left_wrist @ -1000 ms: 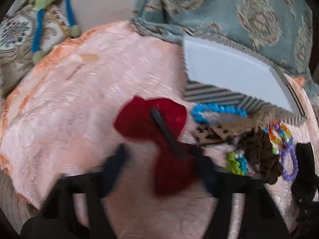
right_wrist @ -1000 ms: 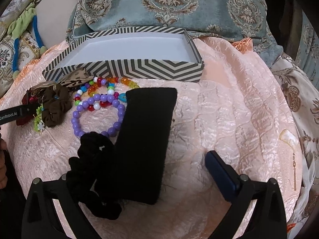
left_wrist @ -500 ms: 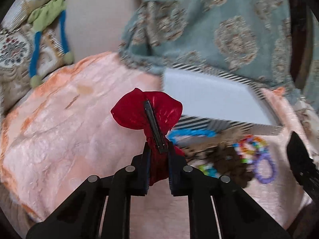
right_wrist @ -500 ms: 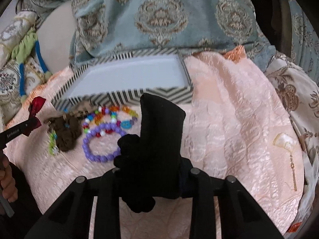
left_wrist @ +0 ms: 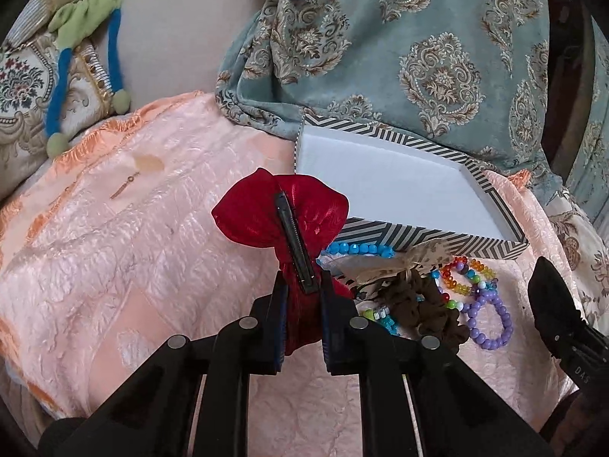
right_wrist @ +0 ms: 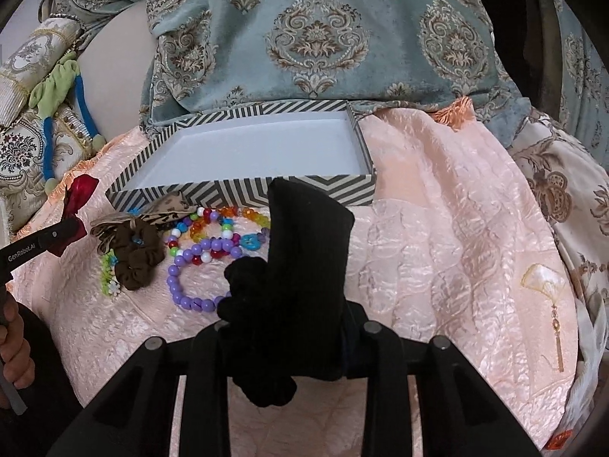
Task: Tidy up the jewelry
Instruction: 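Lift the red bow and black holder and carry both over the striped box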
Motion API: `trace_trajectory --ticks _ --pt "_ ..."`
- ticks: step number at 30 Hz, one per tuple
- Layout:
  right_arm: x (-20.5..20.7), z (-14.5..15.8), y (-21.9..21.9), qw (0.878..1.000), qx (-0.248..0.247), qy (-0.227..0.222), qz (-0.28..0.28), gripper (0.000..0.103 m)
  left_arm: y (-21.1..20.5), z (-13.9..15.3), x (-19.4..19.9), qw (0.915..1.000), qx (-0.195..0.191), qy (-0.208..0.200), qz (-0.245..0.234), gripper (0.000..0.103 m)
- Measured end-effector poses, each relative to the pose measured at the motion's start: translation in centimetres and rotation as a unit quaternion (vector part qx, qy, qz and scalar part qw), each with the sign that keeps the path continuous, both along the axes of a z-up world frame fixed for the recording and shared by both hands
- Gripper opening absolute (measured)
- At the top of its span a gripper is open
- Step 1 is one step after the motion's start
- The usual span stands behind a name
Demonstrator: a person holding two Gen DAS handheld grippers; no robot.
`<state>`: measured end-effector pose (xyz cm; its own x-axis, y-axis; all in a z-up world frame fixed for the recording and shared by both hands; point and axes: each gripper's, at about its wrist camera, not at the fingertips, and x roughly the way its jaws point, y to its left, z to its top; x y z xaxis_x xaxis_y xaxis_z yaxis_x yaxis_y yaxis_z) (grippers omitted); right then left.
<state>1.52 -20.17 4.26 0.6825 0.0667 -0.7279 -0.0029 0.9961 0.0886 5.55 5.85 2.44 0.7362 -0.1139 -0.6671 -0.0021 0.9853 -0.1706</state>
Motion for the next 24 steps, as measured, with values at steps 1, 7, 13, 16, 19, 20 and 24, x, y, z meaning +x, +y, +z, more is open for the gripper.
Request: trace_trajectory --ticks 1,7,13,16,19,20,24 --pt "0.0 0.0 0.0 1.0 -0.001 0.0 0.001 0.031 0.0 0.0 -0.1 1.0 0.0 -0.001 -0.001 0.0" --pt "-0.1 0.0 0.1 1.0 -0.007 -0.001 -0.002 0.031 -0.5 -0.1 -0.2 1.0 0.001 -0.003 -0.01 0.0" --pt "-0.1 -0.2 -0.2 1.0 0.0 0.002 -0.007 0.031 -0.8 0.1 -0.4 0.9998 0.007 -0.011 -0.013 0.0" --pt "0.0 -0.3 -0.1 1.0 -0.002 0.005 -0.006 0.031 -1.3 0.1 -0.5 0.9995 0.012 -0.012 -0.026 0.0" --pt "0.0 -0.4 0.0 1.0 -0.005 0.005 -0.006 0.031 -1.8 0.2 -0.6 0.9991 0.022 -0.016 -0.032 0.0" --pt "0.0 -0.4 0.0 1.0 -0.006 0.005 -0.006 0.031 -1.8 0.2 -0.6 0.9991 0.019 -0.015 -0.034 0.0" --pt "0.0 -0.5 -0.1 1.0 -0.008 0.008 -0.009 0.031 -1.5 -0.1 -0.4 0.9995 0.014 -0.006 -0.029 0.0"
